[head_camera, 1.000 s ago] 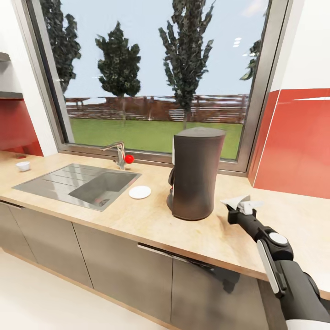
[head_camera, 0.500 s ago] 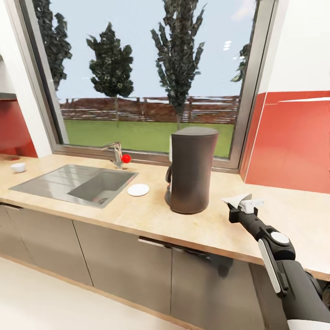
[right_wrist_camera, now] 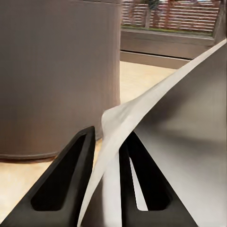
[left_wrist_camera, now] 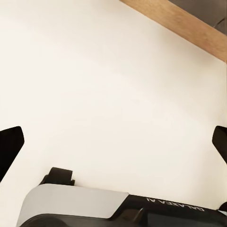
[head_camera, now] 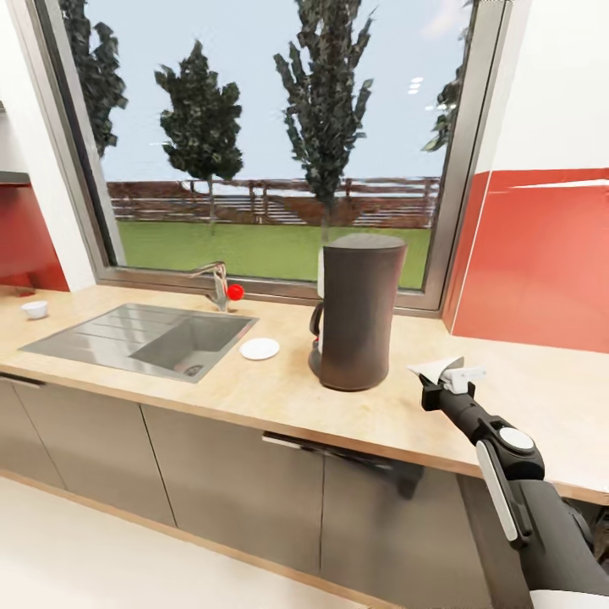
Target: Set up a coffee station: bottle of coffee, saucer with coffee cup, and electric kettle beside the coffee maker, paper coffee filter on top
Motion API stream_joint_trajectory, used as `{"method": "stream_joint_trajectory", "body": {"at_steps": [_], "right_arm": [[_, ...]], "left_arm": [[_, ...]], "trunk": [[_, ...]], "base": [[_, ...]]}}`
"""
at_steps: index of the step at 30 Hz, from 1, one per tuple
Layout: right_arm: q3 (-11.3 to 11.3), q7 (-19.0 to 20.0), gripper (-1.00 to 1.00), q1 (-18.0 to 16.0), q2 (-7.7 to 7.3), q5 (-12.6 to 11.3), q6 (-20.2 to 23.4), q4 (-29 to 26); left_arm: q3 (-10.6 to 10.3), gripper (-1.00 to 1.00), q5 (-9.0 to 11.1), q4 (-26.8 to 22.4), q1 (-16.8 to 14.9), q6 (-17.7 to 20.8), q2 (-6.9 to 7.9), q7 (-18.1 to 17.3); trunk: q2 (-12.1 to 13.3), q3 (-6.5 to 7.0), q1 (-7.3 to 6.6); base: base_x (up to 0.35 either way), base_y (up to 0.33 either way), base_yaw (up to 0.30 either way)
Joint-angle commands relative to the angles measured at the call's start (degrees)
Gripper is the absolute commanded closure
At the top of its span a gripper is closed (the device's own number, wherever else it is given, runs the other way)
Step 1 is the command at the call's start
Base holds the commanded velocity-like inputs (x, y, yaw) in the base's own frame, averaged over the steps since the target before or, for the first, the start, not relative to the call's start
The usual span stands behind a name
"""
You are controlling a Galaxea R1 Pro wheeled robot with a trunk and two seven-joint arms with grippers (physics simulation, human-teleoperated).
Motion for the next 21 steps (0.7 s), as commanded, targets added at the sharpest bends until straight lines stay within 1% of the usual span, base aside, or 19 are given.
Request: {"method": "stream_joint_trajectory", "body": {"at_steps": [1,8,10,17,21], "right_arm": [[-0.09,0.34,1.00,-0.05,0.01,-0.03,0.34,-0.06],[-0.11,0.35,1.00,-0.05,0.01,-0.03,0.34,-0.06],[-0.11,0.35,1.00,-0.05,0.01,-0.01,0.34,-0.06],[-0.15,0.34,1.00,-0.05,0.01,-0.03,0.34,-0.06],[-0.18,0.32,1.00,-0.05,0.01,-0.03,0.34,-0.08]], "left_arm": [[0.10,-1.00,0.30,-0.08,0.03,-0.05,-0.03,0.00],[0.15,-1.00,0.30,-0.08,0.02,-0.05,-0.03,0.00],[0.17,-1.00,0.30,-0.08,0.02,-0.05,-0.03,0.00],[0.22,-1.00,0.30,-0.08,0.03,-0.05,-0.03,0.00],[0.24,-1.00,0.30,-0.08,0.03,-0.05,-0.03,0.00]], "trunk": [[-0.03,-0.05,0.00],[-0.03,-0.05,0.00],[-0.03,-0.05,0.00],[-0.03,-0.05,0.00],[-0.03,-0.05,0.00]], "base": [[0.000,0.049,-0.205],[0.000,0.021,-0.246],[0.000,0.124,-0.135],[-0.032,0.238,-0.078],[-0.092,0.277,-0.208]]}}
